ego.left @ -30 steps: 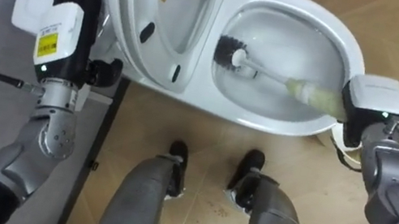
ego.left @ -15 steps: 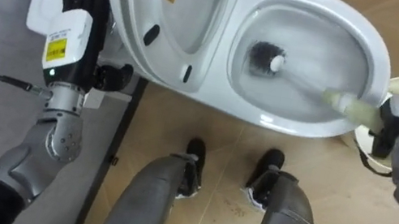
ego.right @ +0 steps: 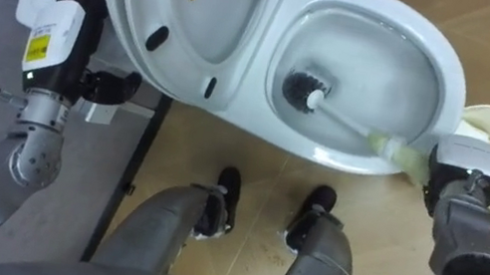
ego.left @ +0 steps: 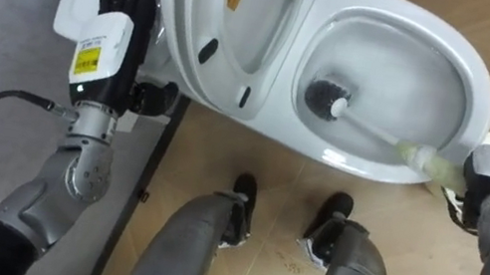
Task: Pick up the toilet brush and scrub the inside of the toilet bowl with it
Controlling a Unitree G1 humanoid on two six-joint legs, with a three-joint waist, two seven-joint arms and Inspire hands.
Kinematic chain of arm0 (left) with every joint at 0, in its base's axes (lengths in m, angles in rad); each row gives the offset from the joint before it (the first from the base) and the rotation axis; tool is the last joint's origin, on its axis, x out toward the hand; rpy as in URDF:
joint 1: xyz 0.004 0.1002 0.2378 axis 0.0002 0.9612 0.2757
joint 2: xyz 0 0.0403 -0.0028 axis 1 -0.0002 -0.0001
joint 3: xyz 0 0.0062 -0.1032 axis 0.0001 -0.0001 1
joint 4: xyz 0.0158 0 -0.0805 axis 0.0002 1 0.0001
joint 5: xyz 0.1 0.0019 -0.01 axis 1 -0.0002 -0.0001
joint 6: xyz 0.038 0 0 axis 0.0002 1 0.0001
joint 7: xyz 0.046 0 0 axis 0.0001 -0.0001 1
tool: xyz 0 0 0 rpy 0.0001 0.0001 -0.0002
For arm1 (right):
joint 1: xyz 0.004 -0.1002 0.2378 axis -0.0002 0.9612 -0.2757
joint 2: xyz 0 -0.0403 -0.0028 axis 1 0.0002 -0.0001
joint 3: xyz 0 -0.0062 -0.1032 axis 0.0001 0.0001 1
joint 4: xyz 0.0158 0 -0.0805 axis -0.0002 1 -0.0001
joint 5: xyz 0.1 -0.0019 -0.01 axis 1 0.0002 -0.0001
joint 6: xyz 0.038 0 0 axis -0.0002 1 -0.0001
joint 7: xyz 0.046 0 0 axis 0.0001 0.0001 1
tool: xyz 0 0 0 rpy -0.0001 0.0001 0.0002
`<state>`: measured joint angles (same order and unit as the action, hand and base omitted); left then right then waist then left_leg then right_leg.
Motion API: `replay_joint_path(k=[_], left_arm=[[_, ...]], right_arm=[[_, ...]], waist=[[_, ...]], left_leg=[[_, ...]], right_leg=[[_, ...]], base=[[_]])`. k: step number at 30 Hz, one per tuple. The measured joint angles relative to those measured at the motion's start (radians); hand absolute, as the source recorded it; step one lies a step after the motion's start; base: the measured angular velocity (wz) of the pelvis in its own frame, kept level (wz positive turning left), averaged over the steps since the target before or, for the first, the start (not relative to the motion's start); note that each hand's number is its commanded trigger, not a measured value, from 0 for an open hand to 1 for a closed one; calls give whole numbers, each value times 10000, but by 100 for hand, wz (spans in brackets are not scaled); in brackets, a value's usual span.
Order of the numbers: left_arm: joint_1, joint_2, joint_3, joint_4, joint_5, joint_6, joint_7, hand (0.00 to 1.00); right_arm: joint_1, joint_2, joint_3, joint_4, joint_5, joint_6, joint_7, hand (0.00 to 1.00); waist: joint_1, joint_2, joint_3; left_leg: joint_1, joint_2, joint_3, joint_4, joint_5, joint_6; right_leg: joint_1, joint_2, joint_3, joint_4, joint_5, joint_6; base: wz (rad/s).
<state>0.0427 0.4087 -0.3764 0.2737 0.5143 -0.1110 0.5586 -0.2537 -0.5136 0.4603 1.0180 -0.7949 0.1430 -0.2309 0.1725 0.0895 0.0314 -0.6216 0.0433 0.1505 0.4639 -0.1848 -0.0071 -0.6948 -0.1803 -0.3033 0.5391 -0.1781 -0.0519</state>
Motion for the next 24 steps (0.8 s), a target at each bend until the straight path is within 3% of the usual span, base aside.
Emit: replay_joint_path(k=[6,13,19,24], left_arm=[[-47,-5,-89,52,3,29,4,0],[-56,-154,81,-89,2,43,-116,0],[-125,-202,110,-98,40,-22,-295,0],[-344,-198,-37,204,-60,-46,-156,0]], right_arm=[[-307,23,72,819,903,-224,-374,100],[-1308,-229,-134,1036,465,-566,-262,100],[-1066,-262,104,588,-591,-198,22,100],[-726,-302,282,363,273,-110,-188,100]], waist=[[34,-16,56],[48,-63,86],[180,-67,83],[183,-95,96]], left_leg=[[60,-40,15,-152,30,42],[-90,-37,106,-44,33,46],[-120,-26,86,-3,33,46],[-89,-7,61,129,32,46]], right_leg=[[-20,-45,0,38,-4,6],[-238,-125,23,228,-76,-36],[-223,-106,-9,213,-75,-36],[-99,-86,3,228,-72,-36]], base=[[0],[1],[0],[0]])
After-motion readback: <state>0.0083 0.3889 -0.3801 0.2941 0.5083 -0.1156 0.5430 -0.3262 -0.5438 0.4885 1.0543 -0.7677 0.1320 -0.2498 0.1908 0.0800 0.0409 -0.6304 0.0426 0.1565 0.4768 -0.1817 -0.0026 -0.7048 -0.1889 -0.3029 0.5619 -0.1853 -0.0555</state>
